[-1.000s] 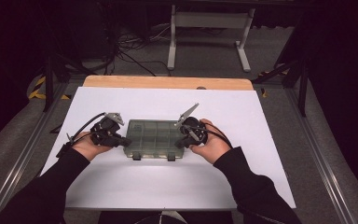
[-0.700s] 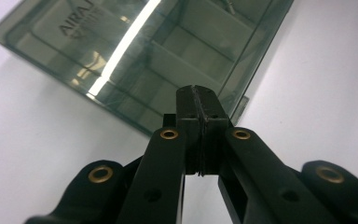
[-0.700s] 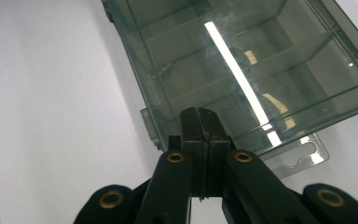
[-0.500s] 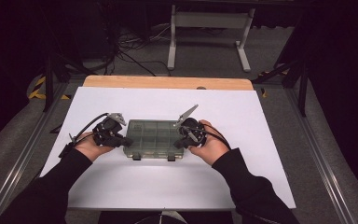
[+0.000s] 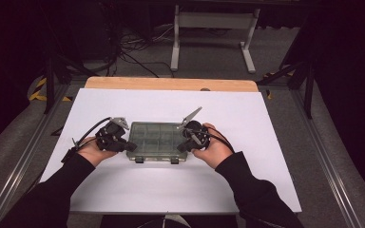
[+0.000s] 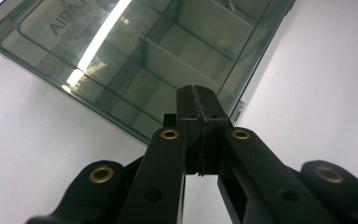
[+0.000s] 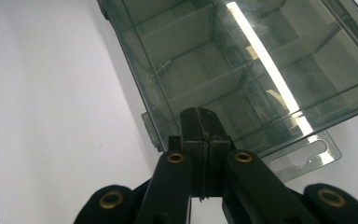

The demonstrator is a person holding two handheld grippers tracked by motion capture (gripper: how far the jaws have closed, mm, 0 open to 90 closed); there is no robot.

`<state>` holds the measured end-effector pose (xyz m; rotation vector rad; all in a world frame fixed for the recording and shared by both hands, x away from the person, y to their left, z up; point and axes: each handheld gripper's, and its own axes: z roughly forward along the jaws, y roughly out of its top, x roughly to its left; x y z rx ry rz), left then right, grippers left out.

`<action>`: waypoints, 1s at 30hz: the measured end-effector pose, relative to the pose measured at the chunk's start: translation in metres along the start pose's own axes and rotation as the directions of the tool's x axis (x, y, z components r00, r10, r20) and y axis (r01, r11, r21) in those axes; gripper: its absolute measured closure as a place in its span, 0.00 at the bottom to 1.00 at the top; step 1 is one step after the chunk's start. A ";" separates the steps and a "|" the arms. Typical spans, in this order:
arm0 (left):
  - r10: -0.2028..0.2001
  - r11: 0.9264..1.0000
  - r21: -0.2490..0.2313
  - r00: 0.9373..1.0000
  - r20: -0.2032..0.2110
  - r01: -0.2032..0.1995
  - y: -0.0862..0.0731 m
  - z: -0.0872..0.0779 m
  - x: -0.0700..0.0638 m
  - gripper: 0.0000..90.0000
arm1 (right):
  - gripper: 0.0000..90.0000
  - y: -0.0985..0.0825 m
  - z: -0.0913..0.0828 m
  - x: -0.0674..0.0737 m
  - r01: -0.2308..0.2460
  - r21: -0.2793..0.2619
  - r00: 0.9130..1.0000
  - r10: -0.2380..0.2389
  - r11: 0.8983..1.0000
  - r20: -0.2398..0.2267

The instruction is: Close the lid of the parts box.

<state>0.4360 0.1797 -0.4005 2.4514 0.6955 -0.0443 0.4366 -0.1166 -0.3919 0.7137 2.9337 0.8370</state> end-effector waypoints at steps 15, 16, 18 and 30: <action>-0.005 0.987 -0.160 1.000 0.021 0.008 -0.001 -0.025 -0.008 0.52 | 0.65 -0.003 -0.027 0.003 -0.023 -0.134 0.998 0.031 0.991 0.054; -0.006 0.985 -0.172 1.000 0.020 0.009 -0.001 -0.027 -0.009 0.48 | 0.61 -0.004 -0.030 0.003 -0.021 -0.151 0.997 0.032 0.988 0.065; -0.012 0.980 -0.200 1.000 0.012 0.014 -0.003 -0.032 -0.012 0.39 | 0.55 -0.004 -0.035 0.005 -0.022 -0.186 0.996 0.037 0.982 0.079; -0.039 0.926 -0.377 0.999 0.000 0.036 -0.020 -0.052 -0.020 0.11 | 0.39 -0.018 -0.054 0.016 0.062 -0.366 0.990 -0.011 0.928 0.141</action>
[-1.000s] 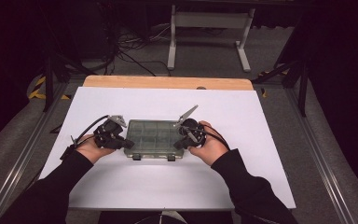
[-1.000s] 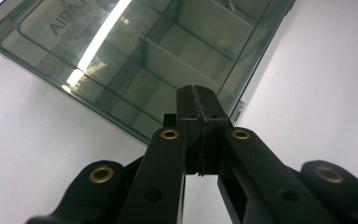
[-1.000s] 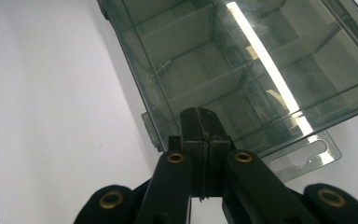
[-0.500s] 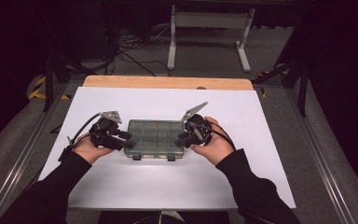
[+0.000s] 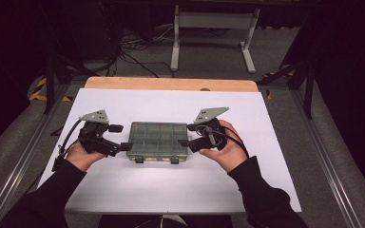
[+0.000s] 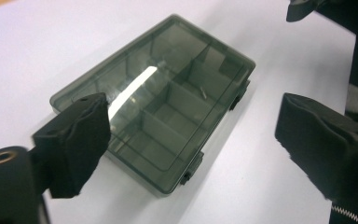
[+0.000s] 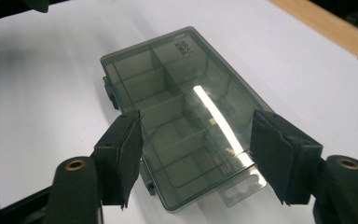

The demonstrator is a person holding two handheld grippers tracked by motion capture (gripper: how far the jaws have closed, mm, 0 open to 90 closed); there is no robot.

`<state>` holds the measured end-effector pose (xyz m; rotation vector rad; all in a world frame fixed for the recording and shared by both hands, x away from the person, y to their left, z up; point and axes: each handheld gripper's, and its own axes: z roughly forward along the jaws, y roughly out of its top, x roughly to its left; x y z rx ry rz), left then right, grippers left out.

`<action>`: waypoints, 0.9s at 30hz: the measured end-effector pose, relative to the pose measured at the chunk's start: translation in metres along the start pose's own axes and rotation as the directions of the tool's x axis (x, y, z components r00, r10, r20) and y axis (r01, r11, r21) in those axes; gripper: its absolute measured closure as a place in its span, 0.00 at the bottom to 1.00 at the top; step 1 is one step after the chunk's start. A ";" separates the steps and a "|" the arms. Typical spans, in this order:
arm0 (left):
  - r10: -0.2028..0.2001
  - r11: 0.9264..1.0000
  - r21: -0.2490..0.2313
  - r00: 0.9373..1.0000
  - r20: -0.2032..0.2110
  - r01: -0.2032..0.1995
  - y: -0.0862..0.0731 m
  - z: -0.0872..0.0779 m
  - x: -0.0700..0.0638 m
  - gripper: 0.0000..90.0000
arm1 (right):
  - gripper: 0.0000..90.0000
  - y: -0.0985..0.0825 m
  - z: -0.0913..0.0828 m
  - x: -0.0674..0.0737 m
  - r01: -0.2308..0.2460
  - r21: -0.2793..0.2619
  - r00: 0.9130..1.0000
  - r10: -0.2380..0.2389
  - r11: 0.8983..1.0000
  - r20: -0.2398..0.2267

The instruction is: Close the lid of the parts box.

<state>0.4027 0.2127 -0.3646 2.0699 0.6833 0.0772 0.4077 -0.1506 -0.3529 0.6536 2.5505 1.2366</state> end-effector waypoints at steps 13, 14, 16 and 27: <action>0.032 0.981 -0.193 0.999 -0.032 -0.037 -0.018 -0.015 -0.007 0.02 | 0.32 -0.026 -0.032 0.000 0.038 -0.178 0.995 -0.020 0.983 0.098; 0.032 0.981 -0.193 0.999 -0.032 -0.037 -0.018 -0.015 -0.007 0.02 | 0.31 -0.028 -0.034 0.000 0.034 -0.194 0.995 -0.015 0.980 0.103; 0.032 0.974 -0.224 0.999 -0.042 -0.041 -0.022 -0.019 -0.008 0.02 | 0.31 -0.031 -0.035 -0.001 0.030 -0.206 0.995 -0.009 0.978 0.104; 0.010 0.941 -0.336 0.998 -0.068 -0.032 -0.045 -0.026 -0.007 0.03 | 0.24 -0.062 -0.046 -0.005 0.016 -0.269 0.989 0.024 0.963 0.144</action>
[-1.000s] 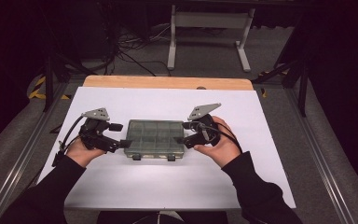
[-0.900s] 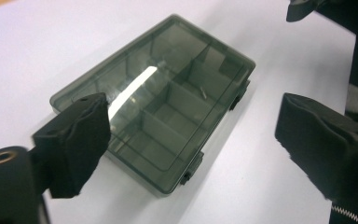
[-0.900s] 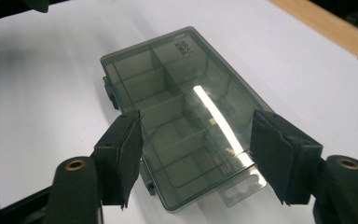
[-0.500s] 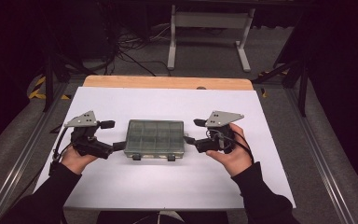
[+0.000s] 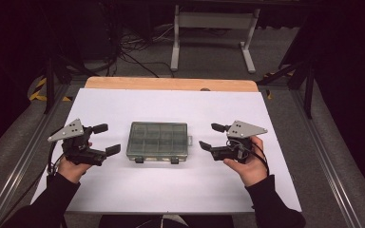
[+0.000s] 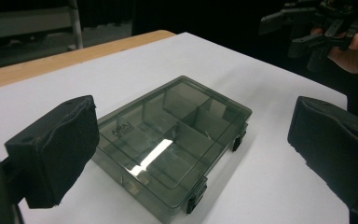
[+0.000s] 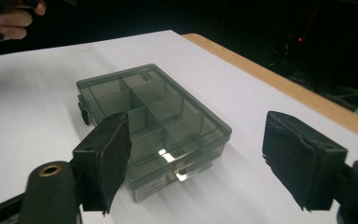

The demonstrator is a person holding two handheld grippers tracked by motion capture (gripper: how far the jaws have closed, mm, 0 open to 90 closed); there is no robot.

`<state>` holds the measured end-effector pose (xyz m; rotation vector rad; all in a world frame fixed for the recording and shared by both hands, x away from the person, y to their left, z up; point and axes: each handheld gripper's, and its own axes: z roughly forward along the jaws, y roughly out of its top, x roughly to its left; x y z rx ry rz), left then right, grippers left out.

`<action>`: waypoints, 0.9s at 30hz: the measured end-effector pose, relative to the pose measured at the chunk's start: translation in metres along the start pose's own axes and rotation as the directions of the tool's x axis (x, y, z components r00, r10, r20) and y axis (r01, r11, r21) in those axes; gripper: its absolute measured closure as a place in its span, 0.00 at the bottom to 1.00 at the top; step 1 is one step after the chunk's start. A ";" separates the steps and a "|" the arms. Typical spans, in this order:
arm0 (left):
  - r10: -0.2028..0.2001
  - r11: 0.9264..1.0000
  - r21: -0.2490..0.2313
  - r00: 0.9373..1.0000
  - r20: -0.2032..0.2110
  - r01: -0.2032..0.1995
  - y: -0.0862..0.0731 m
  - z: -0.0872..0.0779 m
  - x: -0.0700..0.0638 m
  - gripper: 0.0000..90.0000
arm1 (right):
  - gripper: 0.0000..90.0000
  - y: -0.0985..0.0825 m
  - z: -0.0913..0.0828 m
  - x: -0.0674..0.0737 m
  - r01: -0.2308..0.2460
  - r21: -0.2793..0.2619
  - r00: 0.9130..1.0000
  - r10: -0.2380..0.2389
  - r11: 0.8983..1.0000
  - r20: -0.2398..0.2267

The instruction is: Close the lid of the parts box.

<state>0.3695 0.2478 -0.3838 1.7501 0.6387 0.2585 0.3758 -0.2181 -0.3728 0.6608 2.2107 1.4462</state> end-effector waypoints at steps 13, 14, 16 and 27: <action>-0.004 0.998 -0.064 1.000 -0.028 0.002 -0.028 -0.002 0.001 0.03 | 0.03 -0.019 -0.007 0.005 -0.010 -0.079 0.999 0.006 0.997 -0.049; -0.003 0.998 -0.070 1.000 -0.029 0.001 -0.030 -0.002 0.001 0.03 | 0.03 -0.021 -0.008 0.006 -0.015 -0.082 0.998 0.010 0.996 -0.056; 0.009 0.998 -0.070 0.999 -0.034 -0.011 -0.033 -0.004 0.001 0.03 | 0.03 -0.023 -0.009 0.007 -0.023 -0.081 0.999 0.019 0.996 -0.051; 0.021 0.995 -0.097 0.997 -0.072 -0.027 -0.054 -0.001 -0.003 0.03 | 0.02 -0.049 -0.015 0.003 -0.023 -0.155 0.999 0.018 0.988 -0.038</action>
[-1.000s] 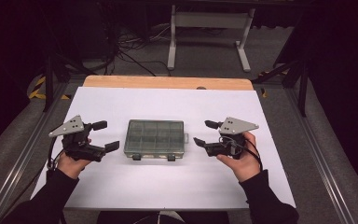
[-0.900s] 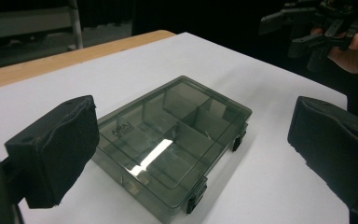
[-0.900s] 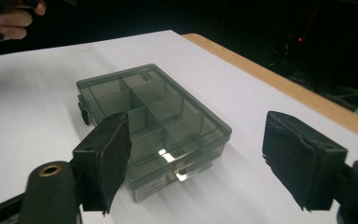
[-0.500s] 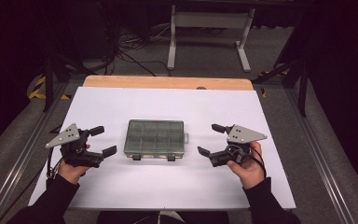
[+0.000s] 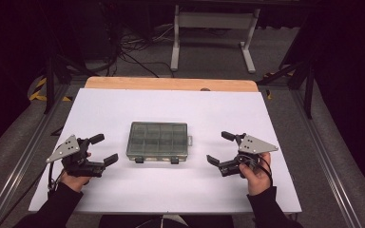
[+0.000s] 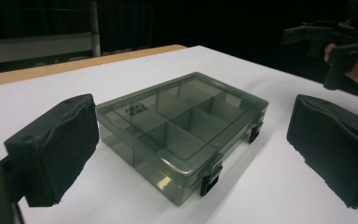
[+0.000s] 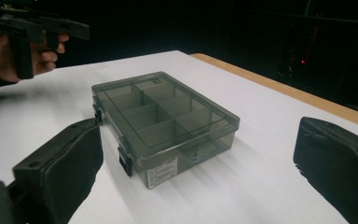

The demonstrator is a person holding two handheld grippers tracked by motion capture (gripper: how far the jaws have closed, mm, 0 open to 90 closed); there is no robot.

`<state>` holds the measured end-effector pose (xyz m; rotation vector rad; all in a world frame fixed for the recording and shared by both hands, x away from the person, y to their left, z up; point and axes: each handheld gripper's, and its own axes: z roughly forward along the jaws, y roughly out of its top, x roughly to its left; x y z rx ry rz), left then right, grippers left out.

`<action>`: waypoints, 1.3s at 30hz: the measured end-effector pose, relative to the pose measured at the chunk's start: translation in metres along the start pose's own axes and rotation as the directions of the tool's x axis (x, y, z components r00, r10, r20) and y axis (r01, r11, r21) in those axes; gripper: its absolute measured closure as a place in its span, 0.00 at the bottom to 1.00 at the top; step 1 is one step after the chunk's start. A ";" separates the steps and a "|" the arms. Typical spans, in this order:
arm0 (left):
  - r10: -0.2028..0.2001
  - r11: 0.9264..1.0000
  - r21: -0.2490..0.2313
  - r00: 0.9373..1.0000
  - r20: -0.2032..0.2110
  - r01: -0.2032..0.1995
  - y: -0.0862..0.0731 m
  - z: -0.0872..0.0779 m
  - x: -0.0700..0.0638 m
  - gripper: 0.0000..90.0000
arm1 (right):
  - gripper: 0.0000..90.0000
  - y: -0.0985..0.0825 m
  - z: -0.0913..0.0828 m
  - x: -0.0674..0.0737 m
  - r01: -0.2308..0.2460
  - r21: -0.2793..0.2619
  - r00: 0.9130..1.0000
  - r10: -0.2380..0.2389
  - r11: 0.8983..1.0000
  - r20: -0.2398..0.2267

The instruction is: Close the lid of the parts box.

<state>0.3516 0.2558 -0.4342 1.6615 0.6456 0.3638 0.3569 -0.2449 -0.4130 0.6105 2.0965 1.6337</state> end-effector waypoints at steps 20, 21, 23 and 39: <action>-0.012 0.999 -0.035 1.000 0.005 0.012 -0.023 0.001 0.007 0.00 | 0.02 -0.033 -0.010 0.002 -0.001 -0.040 1.000 0.000 0.999 -0.001; -0.002 0.999 -0.049 1.000 0.003 0.002 -0.023 0.002 0.006 0.00 | 0.02 -0.034 -0.010 0.001 -0.003 -0.043 1.000 0.003 0.999 -0.003; 0.031 0.998 -0.061 1.000 -0.005 -0.031 -0.024 0.000 0.004 0.00 | 0.01 -0.036 -0.013 -0.001 -0.003 -0.041 1.000 0.003 0.999 0.007; -0.055 0.998 -0.017 0.998 0.015 0.056 -0.026 0.000 0.007 0.00 | 0.01 -0.037 -0.009 0.000 -0.002 -0.025 1.000 0.002 1.000 0.023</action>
